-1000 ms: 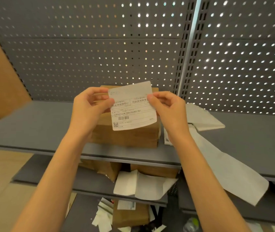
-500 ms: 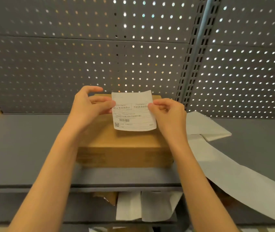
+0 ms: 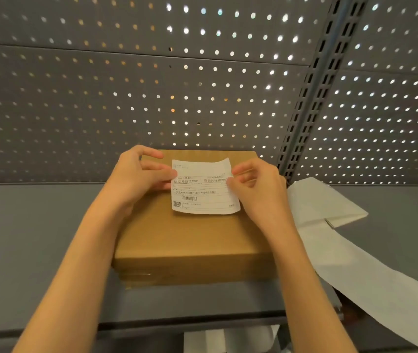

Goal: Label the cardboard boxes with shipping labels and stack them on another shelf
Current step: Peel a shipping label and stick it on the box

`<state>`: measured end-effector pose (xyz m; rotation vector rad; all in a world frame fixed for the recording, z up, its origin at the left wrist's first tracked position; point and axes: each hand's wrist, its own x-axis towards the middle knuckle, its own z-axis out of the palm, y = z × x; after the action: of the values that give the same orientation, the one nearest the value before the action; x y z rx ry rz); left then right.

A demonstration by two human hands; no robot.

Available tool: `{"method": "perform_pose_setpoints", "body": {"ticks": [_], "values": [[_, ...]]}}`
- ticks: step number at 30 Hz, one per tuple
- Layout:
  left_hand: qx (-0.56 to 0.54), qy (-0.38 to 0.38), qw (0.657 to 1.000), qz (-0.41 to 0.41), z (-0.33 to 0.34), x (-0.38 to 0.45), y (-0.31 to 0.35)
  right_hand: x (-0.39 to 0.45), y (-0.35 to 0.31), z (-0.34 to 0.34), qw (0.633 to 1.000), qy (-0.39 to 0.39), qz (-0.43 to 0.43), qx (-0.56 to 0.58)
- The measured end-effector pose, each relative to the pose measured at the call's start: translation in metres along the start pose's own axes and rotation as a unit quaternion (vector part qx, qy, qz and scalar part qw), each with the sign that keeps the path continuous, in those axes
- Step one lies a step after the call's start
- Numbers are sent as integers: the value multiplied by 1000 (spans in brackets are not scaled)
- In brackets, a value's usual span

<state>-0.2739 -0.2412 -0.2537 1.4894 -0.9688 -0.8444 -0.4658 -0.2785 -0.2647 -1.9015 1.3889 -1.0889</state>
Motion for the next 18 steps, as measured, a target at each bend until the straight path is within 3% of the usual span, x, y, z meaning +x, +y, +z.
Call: {"method": "perform_pose_setpoints", "body": {"ticks": [18], "values": [[169, -20, 985, 9, 2, 7, 1, 6, -2, 13, 994, -12, 8, -111]]}}
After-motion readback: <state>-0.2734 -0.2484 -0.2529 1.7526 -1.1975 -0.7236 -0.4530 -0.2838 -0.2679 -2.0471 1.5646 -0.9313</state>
